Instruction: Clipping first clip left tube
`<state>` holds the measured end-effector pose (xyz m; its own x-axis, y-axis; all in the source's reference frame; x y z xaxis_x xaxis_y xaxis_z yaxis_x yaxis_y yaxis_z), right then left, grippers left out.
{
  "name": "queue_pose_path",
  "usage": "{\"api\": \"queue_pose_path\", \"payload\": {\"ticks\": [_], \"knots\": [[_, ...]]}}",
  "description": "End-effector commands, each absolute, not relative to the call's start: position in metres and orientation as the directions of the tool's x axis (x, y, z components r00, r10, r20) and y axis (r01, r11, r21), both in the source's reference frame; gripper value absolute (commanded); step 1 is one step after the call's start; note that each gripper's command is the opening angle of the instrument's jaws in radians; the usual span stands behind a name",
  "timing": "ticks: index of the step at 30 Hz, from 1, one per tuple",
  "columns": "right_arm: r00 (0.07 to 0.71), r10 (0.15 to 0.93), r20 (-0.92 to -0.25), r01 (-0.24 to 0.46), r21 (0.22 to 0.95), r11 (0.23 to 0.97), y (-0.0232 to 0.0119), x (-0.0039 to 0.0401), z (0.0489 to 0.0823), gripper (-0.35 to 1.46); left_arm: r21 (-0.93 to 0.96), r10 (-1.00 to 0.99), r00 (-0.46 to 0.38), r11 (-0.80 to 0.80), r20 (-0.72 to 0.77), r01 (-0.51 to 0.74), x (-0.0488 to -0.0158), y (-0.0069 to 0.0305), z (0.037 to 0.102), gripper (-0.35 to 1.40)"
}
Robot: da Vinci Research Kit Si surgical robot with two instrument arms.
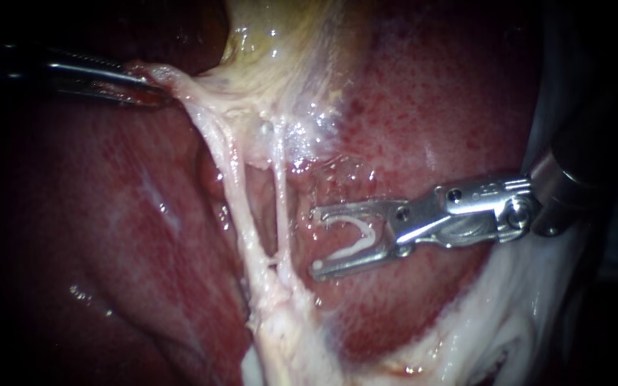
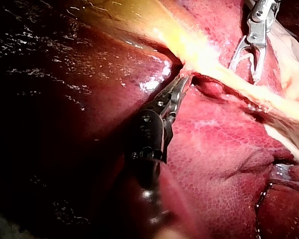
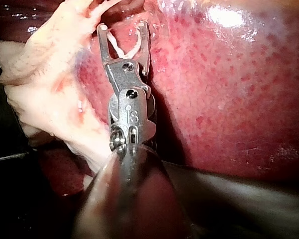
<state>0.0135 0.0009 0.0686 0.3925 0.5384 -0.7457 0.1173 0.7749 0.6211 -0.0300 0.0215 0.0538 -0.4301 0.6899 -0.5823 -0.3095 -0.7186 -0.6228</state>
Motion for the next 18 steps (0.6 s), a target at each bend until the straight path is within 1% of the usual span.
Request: {"api": "queue_pose_path", "payload": {"ticks": [1, 5, 8, 15, 18], "knots": [[0.393, 0.538, -0.746, 0.118, 0.621, 0.775, 0.001, 0.0134, 0.0685, 0.47, -0.623, 0.69, -0.43, -0.718, -0.582, -0.31, -0.03, 0.0215, 0.0537, -0.35], [0.393, 0.543, -0.742, 0.119, 0.627, 0.77, 0.0008, 0.0132, 0.0678, 0.47, -0.623, 0.69, -0.43, -0.718, -0.582, -0.31, -0.0299, 0.0215, 0.0537, -0.35], [0.394, 0.555, -0.732, 0.118, 0.64, 0.76, 0.0009, 0.013, 0.0665, 0.48, -0.623, 0.69, -0.43, -0.718, -0.582, -0.31, -0.0299, 0.0215, 0.0538, -0.35], [0.394, 0.578, -0.714, 0.121, 0.664, 0.738, 0.0007, 0.0138, 0.062, 0.45, -0.623, 0.69, -0.43, -0.718, -0.582, -0.31, -0.03, 0.0215, 0.0538, -0.35], [0.393, 0.582, -0.712, 0.122, 0.667, 0.735, 0.0007, 0.0146, 0.0606, 0.45, -0.623, 0.69, -0.43, -0.718, -0.582, -0.31, -0.03, 0.0216, 0.0538, -0.35]]}}
